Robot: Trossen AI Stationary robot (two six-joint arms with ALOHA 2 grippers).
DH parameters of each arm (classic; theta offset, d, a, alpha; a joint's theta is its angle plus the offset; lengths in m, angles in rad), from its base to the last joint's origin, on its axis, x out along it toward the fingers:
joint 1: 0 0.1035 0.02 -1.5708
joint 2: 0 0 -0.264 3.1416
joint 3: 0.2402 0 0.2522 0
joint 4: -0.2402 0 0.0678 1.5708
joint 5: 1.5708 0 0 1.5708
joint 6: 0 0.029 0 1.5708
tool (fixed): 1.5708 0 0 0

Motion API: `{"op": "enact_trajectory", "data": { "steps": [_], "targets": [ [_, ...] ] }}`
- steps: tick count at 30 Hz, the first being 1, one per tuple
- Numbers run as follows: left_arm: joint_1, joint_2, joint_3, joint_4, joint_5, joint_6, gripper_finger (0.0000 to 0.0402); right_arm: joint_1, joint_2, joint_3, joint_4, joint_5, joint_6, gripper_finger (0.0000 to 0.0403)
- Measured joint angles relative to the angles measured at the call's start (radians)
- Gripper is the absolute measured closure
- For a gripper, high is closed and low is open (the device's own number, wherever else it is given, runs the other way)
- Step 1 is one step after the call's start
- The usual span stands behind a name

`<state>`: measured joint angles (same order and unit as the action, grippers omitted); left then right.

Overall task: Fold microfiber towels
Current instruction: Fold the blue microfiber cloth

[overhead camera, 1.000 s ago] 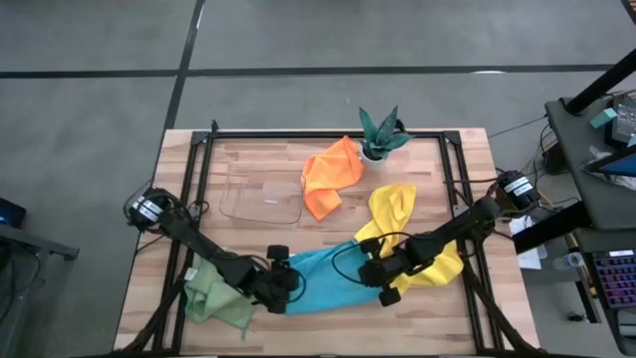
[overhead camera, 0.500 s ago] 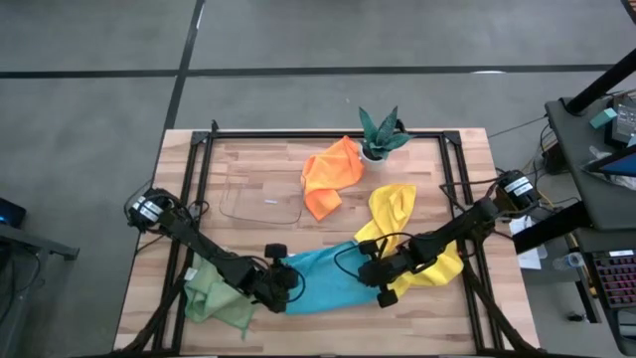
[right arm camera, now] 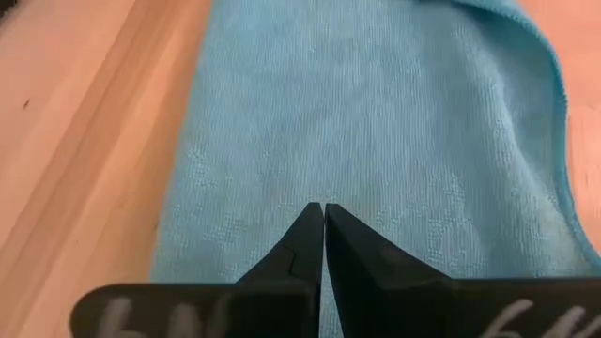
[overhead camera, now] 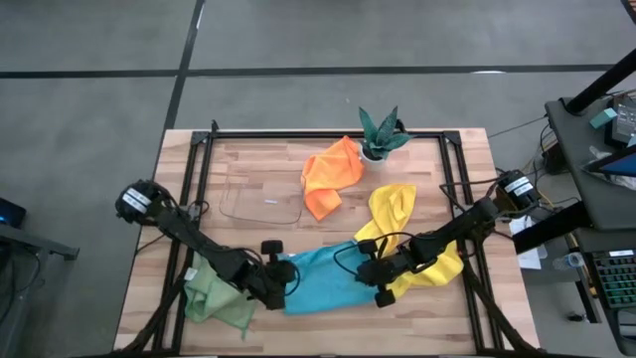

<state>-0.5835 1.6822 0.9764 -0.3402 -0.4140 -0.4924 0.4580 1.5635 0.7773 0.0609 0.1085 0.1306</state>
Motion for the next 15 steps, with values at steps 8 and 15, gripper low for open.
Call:
{"op": "enact_trajectory", "data": {
  "steps": [8, 15],
  "targets": [
    [0.002, 0.061, -0.005, 0.132, -0.032, 0.005, 0.0283, 0.0, 0.0, 0.0, 0.036, 0.025, -0.018, 0.0394],
    [0.004, 0.136, -0.004, 0.178, -0.069, 0.001, 0.0228, 0.0, 0.0, -0.001, 0.039, 0.026, -0.018, 0.0394]
  ]
}}
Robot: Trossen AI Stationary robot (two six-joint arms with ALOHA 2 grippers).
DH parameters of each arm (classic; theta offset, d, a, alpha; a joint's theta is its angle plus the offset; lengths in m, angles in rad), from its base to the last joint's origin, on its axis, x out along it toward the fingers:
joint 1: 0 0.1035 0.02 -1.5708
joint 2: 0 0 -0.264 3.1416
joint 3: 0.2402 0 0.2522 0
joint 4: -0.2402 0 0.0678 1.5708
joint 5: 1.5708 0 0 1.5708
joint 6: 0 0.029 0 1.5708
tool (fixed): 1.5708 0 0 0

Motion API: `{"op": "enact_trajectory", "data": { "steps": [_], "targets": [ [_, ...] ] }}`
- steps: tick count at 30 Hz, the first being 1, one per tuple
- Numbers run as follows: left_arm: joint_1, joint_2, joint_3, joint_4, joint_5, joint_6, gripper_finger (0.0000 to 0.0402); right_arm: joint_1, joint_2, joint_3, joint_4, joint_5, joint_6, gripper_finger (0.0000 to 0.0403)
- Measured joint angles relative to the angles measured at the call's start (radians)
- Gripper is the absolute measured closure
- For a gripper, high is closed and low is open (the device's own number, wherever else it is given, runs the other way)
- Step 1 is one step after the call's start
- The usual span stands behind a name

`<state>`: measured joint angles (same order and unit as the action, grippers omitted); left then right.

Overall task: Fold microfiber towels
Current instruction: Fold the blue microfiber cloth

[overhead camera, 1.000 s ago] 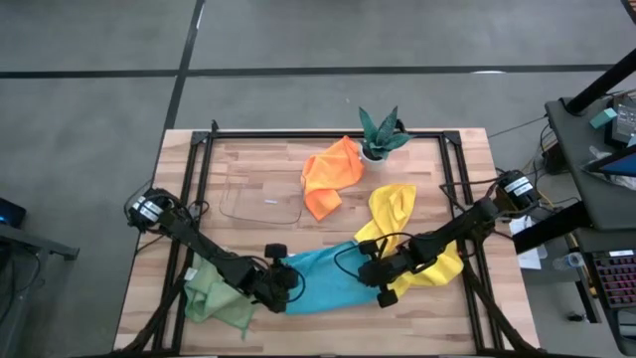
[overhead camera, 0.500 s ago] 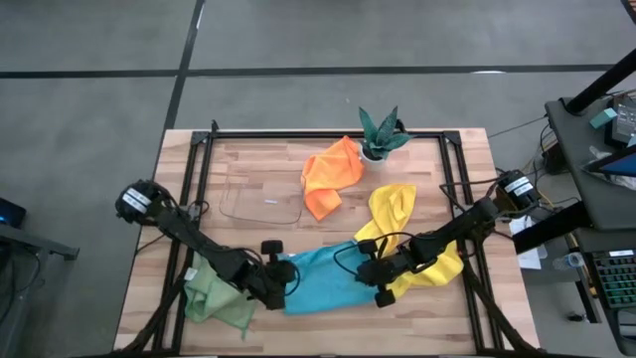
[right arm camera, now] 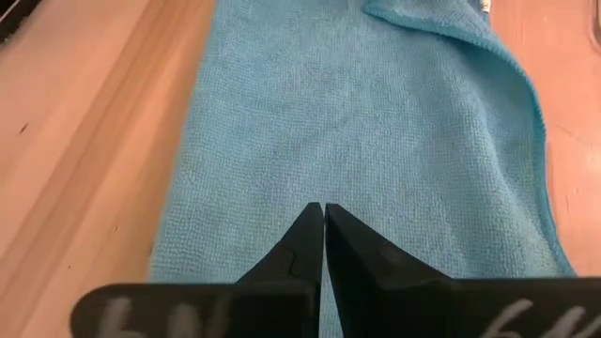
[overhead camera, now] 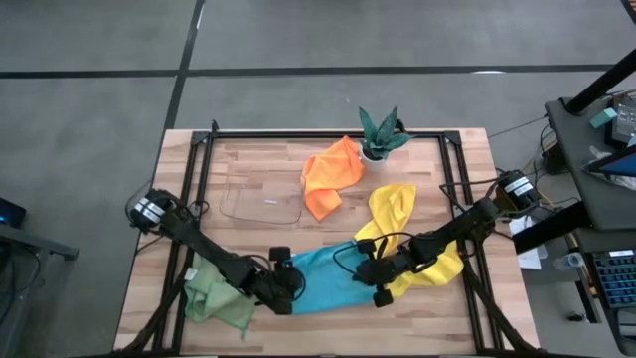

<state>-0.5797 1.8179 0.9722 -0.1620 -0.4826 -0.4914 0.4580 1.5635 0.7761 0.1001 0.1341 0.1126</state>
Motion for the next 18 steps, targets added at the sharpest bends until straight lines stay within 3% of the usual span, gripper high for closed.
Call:
{"op": "enact_trajectory", "data": {
  "steps": [10, 14, 18],
  "targets": [
    [0.012, 0.021, -0.001, -0.004, -0.048, -0.052, 0.0232, 0.0, 0.0, 0.0, 0.011, 0.0, 0.0, 0.0394],
    [0.012, 0.02, -0.001, -0.004, -0.046, -0.053, 0.0271, 0.0, 0.0, 0.0, 0.015, 0.0, 0.0, 0.0394],
    [0.013, 0.02, -0.004, -0.004, -0.042, -0.054, 0.0337, 0.0, 0.0, 0.0, 0.018, -0.001, 0.001, 0.0394]
  ]
}}
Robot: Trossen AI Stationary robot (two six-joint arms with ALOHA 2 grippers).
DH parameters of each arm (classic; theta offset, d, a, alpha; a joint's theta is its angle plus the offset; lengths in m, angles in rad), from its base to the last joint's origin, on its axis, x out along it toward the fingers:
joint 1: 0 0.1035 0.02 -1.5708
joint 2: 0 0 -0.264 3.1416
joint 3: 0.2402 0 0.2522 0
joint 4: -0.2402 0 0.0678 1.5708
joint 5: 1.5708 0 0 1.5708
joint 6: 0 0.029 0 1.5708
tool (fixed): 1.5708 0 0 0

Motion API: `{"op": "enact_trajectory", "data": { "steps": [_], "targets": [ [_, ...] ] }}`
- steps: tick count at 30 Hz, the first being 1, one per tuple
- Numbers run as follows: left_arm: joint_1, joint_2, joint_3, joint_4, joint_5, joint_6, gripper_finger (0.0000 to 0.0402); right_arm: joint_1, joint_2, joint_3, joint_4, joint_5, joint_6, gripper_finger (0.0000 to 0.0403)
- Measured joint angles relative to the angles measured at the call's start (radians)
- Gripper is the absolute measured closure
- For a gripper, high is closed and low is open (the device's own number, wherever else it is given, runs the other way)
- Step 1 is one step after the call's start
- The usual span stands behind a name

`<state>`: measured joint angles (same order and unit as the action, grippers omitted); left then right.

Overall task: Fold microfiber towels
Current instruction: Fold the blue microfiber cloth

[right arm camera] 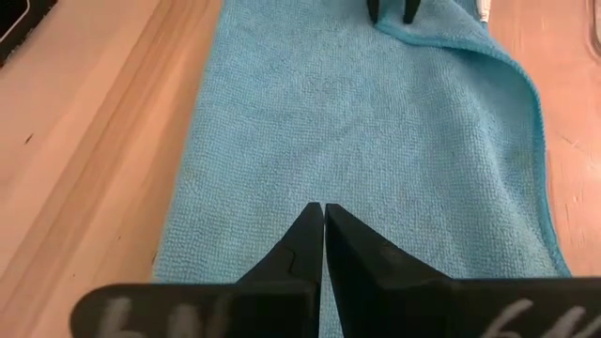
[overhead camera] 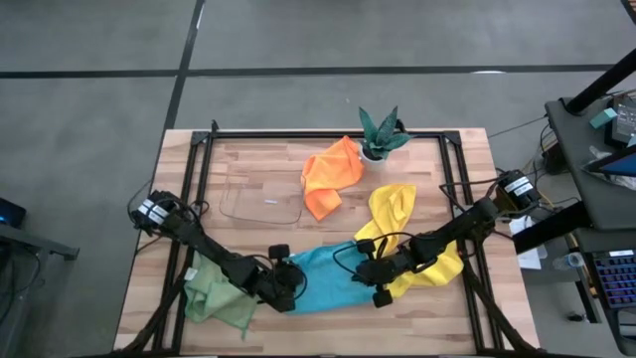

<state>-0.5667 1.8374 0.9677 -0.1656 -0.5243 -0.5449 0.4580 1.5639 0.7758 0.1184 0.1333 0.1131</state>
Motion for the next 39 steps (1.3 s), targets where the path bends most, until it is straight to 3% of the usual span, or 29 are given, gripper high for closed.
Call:
{"op": "enact_trajectory", "data": {
  "steps": [4, 23, 27, 31, 39],
  "targets": [
    [0.004, 0.0, -0.005, 0.0, 0.003, -0.003, 0.0393, 0.0, 0.0, 0.0, 0.003, 0.0, 0.0, 0.0394],
    [0.014, -0.119, -0.013, -0.209, -0.037, -0.002, 0.04, 0.0, 0.002, 0.0, 0.024, 0.0, 0.007, 0.0394],
    [0.027, -0.119, -0.014, -0.273, -0.042, -0.089, 0.04, 0.0, 0.002, 0.0, 0.026, 0.0, 0.007, 0.0394],
    [0.038, -0.12, -0.014, -0.341, -0.032, -0.156, 0.038, 0.0, 0.002, 0.0, 0.028, 0.0, 0.007, 0.0394],
    [0.042, -0.129, -0.004, -0.351, 0.0, -0.156, 0.0296, 0.0, 0.002, 0.0, 0.028, 0.0, 0.021, 0.0394]
  ]
}}
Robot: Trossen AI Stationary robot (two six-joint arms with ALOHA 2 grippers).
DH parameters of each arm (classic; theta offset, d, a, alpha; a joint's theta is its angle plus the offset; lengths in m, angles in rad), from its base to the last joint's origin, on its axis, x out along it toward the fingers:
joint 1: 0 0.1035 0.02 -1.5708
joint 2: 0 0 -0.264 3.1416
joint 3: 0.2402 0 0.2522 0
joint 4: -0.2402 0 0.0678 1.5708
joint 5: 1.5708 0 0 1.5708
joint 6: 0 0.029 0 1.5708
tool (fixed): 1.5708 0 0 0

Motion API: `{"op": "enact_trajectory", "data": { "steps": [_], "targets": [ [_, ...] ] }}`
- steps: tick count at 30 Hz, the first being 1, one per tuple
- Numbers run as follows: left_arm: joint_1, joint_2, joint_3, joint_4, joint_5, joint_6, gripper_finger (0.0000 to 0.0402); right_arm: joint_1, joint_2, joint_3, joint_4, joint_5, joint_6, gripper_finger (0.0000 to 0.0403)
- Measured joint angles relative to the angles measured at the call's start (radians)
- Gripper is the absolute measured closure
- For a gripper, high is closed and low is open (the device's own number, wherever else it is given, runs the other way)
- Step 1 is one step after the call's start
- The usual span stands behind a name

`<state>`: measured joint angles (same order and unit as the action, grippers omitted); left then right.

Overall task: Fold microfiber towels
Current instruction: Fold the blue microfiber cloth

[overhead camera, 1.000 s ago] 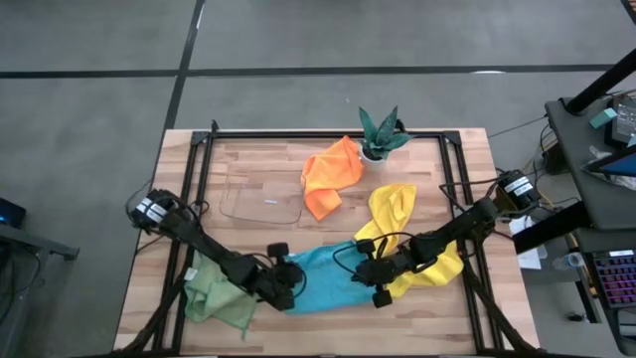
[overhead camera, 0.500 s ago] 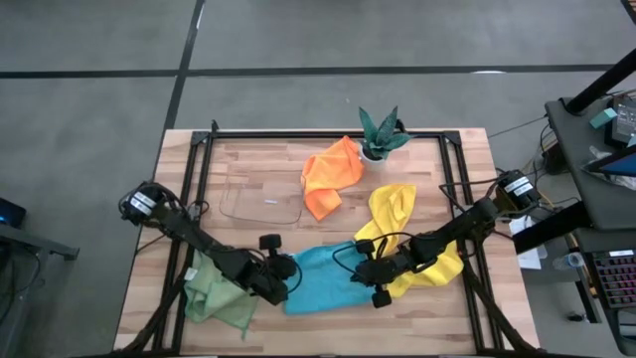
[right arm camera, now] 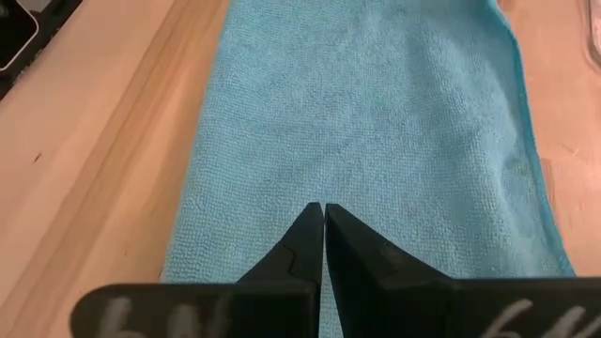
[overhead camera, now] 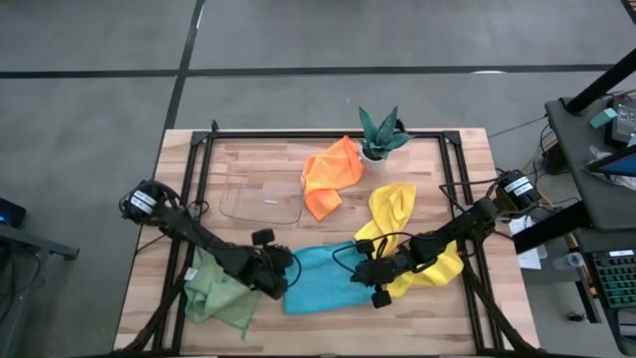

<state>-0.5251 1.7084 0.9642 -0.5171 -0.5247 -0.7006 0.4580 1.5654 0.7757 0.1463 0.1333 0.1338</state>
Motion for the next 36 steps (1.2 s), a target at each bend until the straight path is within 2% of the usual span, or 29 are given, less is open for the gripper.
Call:
{"op": "enact_trajectory", "data": {
  "steps": [3, 8, 13, 19, 23, 30, 36],
  "targets": [
    [0.0, -0.025, 0.008, 0.003, 0.088, 0.017, 0.0281, 0.0, 0.0, 0.0, -0.002, 0.0, 0.015, 0.0394],
    [0.0, -0.083, 0.008, 0.04, 0.244, 0.007, 0.0277, 0.0, 0.0, 0.0, -0.006, 0.0, 0.057, 0.0394],
    [-0.008, -0.145, 0.008, 0.039, 0.309, -0.054, 0.0277, 0.002, -0.008, 0.0, -0.044, 0.0, 0.097, 0.0394],
    [-0.019, -0.16, 0.008, 0.112, 0.307, -0.053, 0.0277, 0.007, -0.037, 0.0, -0.148, 0.015, 0.163, 0.0394],
    [-0.018, -0.124, 0.005, 0.226, 0.239, -0.023, 0.0277, 0.016, -0.046, 0.0, -0.157, 0.054, 0.163, 0.0394],
    [-0.003, -0.068, 0.004, 0.377, 0.195, 0.126, 0.0277, 0.027, -0.047, 0.0, -0.194, 0.053, 0.264, 0.0394],
    [0.03, -0.073, 0.01, 0.391, 0.112, 0.311, 0.0277, 0.029, -0.06, 0.028, -0.35, 0.029, 0.476, 0.0394]
  ]
}}
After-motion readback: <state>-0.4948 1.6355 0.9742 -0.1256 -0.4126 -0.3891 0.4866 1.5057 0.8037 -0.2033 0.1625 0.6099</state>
